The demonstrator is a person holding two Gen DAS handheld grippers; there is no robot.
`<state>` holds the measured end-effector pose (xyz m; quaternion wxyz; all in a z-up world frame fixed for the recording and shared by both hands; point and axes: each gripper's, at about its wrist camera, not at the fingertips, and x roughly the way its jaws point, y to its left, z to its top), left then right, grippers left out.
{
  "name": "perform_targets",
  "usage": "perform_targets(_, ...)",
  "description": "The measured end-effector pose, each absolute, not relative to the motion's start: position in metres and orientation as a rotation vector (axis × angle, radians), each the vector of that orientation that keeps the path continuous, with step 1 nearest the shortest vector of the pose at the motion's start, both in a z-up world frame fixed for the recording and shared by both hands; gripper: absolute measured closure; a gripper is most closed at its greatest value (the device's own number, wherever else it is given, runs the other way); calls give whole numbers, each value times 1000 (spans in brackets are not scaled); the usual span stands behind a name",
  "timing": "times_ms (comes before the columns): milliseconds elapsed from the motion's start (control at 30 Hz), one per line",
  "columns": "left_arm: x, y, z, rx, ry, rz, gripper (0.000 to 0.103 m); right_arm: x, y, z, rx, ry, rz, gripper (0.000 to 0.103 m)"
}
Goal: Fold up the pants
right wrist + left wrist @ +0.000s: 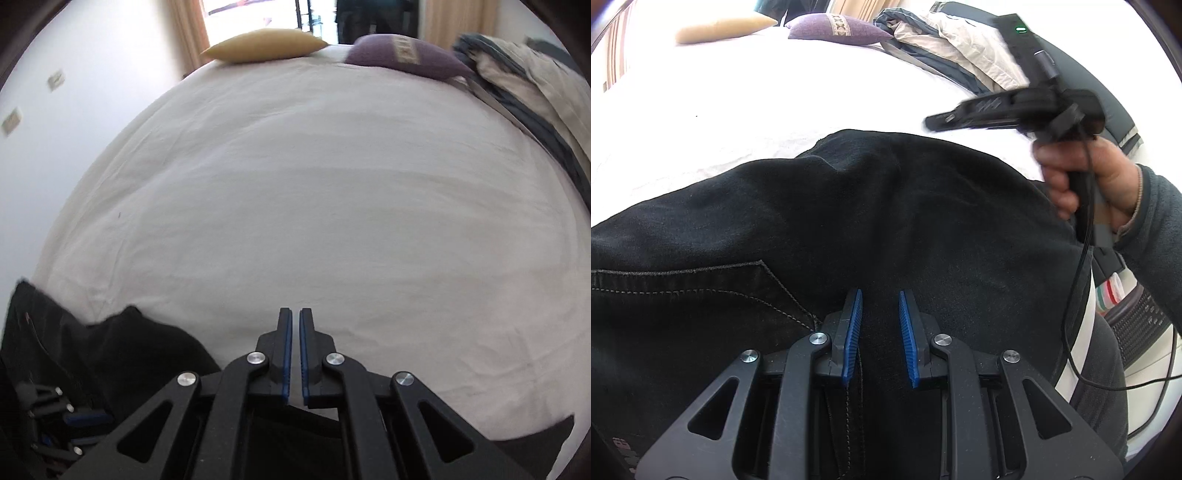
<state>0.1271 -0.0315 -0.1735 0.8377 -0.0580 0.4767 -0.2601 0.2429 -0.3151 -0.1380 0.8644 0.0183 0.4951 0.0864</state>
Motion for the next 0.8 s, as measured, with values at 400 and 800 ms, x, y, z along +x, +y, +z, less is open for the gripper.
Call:
perform_targets(400, 124, -38, -173, -68, 1008, -532, 83, 186, -335, -178, 193, 1084, 393, 103)
perform_targets(800, 111, -78, -152, 24, 1016, -503, 83, 63, -426, -126, 447, 993, 157, 65)
